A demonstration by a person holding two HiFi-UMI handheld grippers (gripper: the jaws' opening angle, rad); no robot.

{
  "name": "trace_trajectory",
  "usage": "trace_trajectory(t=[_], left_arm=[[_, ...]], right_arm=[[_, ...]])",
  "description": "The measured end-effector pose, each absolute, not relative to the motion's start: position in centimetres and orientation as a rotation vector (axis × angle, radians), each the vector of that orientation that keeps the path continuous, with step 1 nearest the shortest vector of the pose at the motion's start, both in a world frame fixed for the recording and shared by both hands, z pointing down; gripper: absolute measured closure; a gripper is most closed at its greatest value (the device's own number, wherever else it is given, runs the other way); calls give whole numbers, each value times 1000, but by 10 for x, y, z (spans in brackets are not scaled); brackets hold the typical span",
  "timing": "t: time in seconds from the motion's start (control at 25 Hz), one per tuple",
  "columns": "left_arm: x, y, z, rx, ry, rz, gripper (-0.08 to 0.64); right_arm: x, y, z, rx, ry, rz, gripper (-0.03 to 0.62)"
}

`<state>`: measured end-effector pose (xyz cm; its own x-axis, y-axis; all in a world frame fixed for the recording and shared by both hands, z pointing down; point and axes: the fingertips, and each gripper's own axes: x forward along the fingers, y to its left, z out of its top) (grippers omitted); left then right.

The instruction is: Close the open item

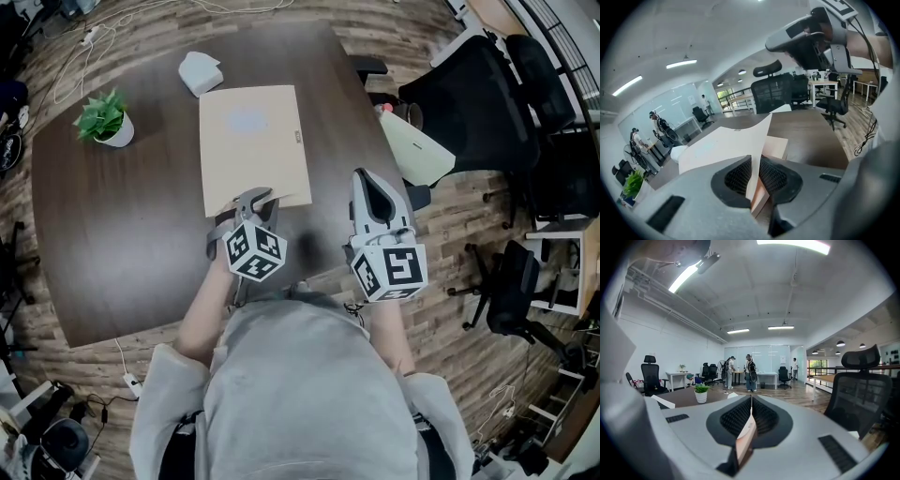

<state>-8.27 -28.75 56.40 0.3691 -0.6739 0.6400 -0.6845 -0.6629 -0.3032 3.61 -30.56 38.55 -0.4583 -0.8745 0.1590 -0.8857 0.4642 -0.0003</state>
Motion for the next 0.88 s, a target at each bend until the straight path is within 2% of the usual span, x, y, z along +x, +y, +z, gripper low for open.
trace_trajectory(t=[0.64, 0.88], left_arm=[[-70, -284, 590, 2561, -956, 1795, 514], [-72, -282, 585, 2614, -911, 1514, 464]], right_arm=[[35, -306, 383, 1525, -2596, 116, 578], [31, -304, 380, 1522, -2602, 106, 578]])
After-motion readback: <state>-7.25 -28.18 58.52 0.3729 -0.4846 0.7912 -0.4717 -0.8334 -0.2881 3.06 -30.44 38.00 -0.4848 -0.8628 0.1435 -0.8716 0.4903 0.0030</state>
